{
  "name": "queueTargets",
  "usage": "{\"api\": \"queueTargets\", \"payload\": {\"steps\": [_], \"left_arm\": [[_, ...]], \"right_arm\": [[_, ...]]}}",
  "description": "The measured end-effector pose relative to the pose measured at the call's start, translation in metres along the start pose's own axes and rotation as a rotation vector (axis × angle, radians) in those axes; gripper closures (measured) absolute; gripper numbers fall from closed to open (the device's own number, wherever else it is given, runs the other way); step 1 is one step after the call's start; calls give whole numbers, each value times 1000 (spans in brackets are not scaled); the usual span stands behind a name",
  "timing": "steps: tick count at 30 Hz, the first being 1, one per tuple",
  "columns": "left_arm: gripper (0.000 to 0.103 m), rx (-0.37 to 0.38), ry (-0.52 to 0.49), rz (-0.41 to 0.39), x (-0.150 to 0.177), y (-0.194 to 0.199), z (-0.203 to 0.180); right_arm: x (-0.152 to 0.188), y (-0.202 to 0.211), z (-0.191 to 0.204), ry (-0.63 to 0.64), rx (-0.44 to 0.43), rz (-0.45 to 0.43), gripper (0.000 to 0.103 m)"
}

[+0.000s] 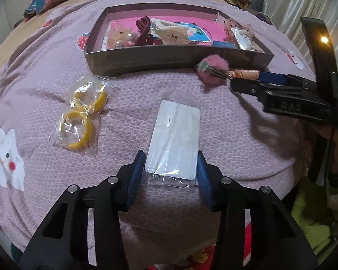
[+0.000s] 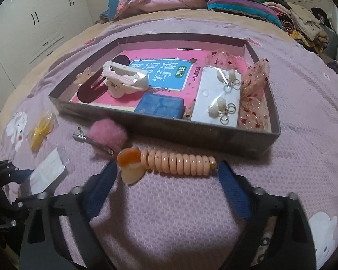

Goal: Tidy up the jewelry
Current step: 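Grasp the peach coiled hair tie with the right tool while the left tool grasps the clear plastic bag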

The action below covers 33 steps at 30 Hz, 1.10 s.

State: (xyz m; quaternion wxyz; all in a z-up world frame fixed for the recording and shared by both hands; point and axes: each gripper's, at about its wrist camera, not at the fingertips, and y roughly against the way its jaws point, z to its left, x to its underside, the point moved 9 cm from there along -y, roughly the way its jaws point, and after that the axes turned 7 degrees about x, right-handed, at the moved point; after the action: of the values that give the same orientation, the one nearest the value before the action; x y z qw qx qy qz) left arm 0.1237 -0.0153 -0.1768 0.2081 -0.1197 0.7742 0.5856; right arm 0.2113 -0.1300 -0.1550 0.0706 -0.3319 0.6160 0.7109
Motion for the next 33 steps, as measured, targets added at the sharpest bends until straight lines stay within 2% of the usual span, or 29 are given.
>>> {"api": "queueTargets", "payload": {"steps": [3, 10, 14, 26, 33], "left_arm": [[66, 15, 11, -3, -2, 0, 1], [65, 12, 5, -7, -13, -10, 1], [69, 11, 2, -8, -17, -10, -1], [70, 84, -49, -32, -20, 13, -35], [70, 92, -49, -64, -32, 32, -39]], "right_arm": [[-1, 0, -1, 6, -1, -7, 32], [7, 17, -11, -8, -14, -22, 35], [14, 33, -21, -18, -12, -34, 35], [22, 86, -39, -67, -26, -91, 35], [25, 109, -42, -76, -33, -121, 35]]}}
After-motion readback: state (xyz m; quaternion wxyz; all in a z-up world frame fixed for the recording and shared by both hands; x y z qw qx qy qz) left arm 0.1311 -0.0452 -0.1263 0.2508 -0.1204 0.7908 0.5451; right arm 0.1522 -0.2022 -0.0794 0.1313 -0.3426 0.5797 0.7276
